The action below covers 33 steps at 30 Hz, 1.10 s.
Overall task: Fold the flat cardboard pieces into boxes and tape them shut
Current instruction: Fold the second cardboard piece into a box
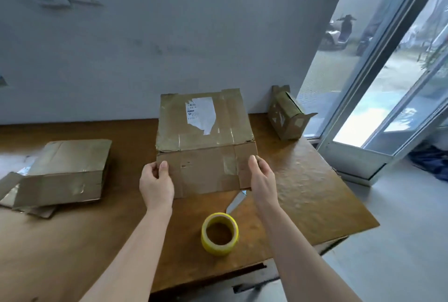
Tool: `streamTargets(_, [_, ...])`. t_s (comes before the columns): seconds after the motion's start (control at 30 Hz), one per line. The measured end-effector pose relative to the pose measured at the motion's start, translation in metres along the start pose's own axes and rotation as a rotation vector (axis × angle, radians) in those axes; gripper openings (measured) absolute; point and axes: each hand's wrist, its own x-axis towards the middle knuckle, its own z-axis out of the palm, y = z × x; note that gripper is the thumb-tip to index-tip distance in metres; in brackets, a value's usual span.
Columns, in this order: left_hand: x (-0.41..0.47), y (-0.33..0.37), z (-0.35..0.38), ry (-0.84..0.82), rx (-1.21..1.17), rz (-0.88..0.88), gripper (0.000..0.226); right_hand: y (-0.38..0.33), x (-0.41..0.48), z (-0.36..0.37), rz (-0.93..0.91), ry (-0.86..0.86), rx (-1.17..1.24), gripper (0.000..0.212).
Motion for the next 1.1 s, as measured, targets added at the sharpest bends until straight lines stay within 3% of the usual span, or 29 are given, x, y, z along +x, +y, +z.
streamTargets(0.23, [-0.061, 0.01, 0.072, -0.079, 0.016, 0.018, 0.023, 0.006, 0.023, -0.093, 0.087, 0.108, 0.031, 0.043])
streamTargets(0.4, [-0.074, 0.011, 0.129, -0.107, 0.014, 0.02, 0.025, -0.003, 0.055, -0.147, 0.188, 0.086, 0.163, 0.03])
streamTargets(0.67, [-0.075, 0.003, 0.231, -0.179, -0.057, -0.105, 0.032, -0.029, 0.125, -0.206, 0.176, -0.081, 0.217, 0.028])
streamTargets(0.8, [-0.077, 0.0, 0.261, -0.214, -0.1, -0.147, 0.025, -0.031, 0.156, -0.225, 0.185, -0.194, 0.312, 0.038])
streamTargets(0.97, [-0.083, -0.007, 0.28, -0.264, -0.06, -0.232, 0.024, -0.026, 0.187, -0.24, 0.246, -0.408, 0.409, 0.066])
streamTargets(1.03, [-0.088, -0.009, 0.286, -0.28, -0.035, -0.275, 0.03, -0.029, 0.199, -0.244, 0.257, -0.472, 0.4, 0.06])
streamTargets(1.1, [-0.097, -0.011, 0.291, -0.261, 0.002, -0.278, 0.03, -0.031, 0.21, -0.249, 0.247, -0.503, 0.346, 0.037])
